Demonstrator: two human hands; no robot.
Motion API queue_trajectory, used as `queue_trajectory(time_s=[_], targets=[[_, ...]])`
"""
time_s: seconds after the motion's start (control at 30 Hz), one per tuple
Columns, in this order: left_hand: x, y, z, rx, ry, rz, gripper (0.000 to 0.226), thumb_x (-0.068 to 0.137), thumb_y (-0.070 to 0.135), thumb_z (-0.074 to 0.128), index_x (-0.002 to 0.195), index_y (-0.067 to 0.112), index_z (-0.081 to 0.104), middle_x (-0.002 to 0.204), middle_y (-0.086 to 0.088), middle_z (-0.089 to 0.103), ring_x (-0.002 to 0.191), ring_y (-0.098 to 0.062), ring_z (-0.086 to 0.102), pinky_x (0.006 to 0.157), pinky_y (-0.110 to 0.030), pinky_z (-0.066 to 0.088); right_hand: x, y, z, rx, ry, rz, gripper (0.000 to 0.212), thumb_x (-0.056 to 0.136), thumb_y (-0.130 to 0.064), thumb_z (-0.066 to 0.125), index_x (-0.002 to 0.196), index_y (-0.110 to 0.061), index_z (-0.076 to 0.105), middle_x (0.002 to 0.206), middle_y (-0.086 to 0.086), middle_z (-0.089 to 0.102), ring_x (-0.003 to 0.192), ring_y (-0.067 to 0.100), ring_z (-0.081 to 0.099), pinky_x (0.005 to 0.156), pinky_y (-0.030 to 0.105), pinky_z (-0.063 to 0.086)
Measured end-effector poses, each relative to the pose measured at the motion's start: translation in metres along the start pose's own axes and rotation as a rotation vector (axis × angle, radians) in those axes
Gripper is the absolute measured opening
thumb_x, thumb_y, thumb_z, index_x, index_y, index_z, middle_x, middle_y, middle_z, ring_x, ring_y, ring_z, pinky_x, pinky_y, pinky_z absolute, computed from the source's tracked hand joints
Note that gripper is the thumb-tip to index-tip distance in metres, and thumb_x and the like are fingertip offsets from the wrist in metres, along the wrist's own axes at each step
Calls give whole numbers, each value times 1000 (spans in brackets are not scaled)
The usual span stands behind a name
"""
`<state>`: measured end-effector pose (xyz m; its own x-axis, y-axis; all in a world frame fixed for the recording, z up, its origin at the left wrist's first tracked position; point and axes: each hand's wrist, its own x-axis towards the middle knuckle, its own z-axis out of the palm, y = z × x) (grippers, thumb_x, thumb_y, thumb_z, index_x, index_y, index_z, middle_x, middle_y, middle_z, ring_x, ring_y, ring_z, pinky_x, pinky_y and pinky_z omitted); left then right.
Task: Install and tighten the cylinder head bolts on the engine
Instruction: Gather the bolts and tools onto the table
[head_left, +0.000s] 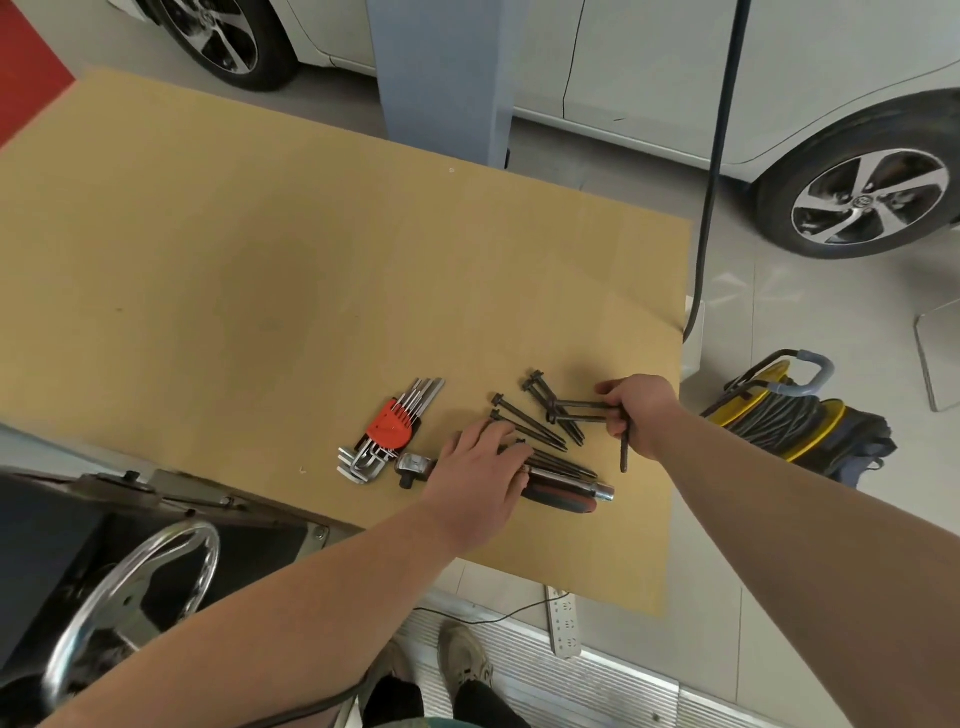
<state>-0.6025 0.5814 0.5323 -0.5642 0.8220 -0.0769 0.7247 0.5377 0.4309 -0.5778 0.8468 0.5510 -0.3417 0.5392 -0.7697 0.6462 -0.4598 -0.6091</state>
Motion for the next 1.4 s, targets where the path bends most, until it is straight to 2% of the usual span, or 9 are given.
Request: queue_trajectory(time_s=[0.2,0.7,0.83,0.93,1.03,1.17,1.27,1.33,1.4], targets=[[-7,1,-5,-26,9,-54,36,105,40,46,137,28,57,149,1,47,145,-24,34,117,-49,36,-3,-2,2,-45,-23,55,23,98,9,40,93,3,62,80,11,46,51,16,33,43,25,31],[-15,5,-12,-174,88,-165,37,103,40,50,138,30,58,140,8,50,138,-15,36,115,-43,41,-28,-2,-10,317,-128,129,24,97,6,35,106,2,57,84,10,41,55,14,30,43,21,27],[-17,19,-31,-478,125,-283,44,102,40,59,145,30,53,145,12,49,139,-8,37,114,-31,37,-83,6,12,437,-373,126,26,94,8,37,108,2,57,81,9,44,56,12,33,41,19,26],[-44,33,-60,-902,134,-353,34,104,33,62,136,44,57,130,31,59,125,8,52,99,-8,39,-137,35,35,401,-503,126,27,90,10,40,104,2,61,78,9,49,52,12,35,39,21,26],[-98,43,-86,-1127,128,-428,29,105,28,61,128,45,64,125,23,70,120,5,61,96,-15,45,-184,69,53,363,-626,152,35,89,12,42,86,-2,74,76,9,56,51,12,34,39,20,25],[-180,52,-101,-1273,362,-648,21,97,30,69,115,38,76,113,7,77,106,-6,68,94,-30,52,-238,100,76,258,-755,185,31,91,14,47,91,1,75,79,16,63,52,17,42,41,26,32],[-237,59,-110,-1384,587,-823,14,97,26,71,107,26,81,110,-4,79,101,-17,71,91,-33,57,-279,121,100,44,-908,196,32,96,10,48,95,0,79,87,18,70,56,20,49,46,29,37],[-276,62,-114,-1421,716,-901,15,99,23,68,105,23,82,110,-7,79,101,-20,73,90,-34,57,-302,129,115,-166,-951,128,27,100,6,51,100,-1,77,82,17,68,61,22,58,51,30,44],[-315,64,-121,-1436,841,-963,15,98,27,70,106,21,82,110,-9,79,104,-24,74,92,-38,56,-318,133,129,-421,-952,-55,22,103,0,54,109,-7,74,89,14,73,75,21,67,60,27,51]])
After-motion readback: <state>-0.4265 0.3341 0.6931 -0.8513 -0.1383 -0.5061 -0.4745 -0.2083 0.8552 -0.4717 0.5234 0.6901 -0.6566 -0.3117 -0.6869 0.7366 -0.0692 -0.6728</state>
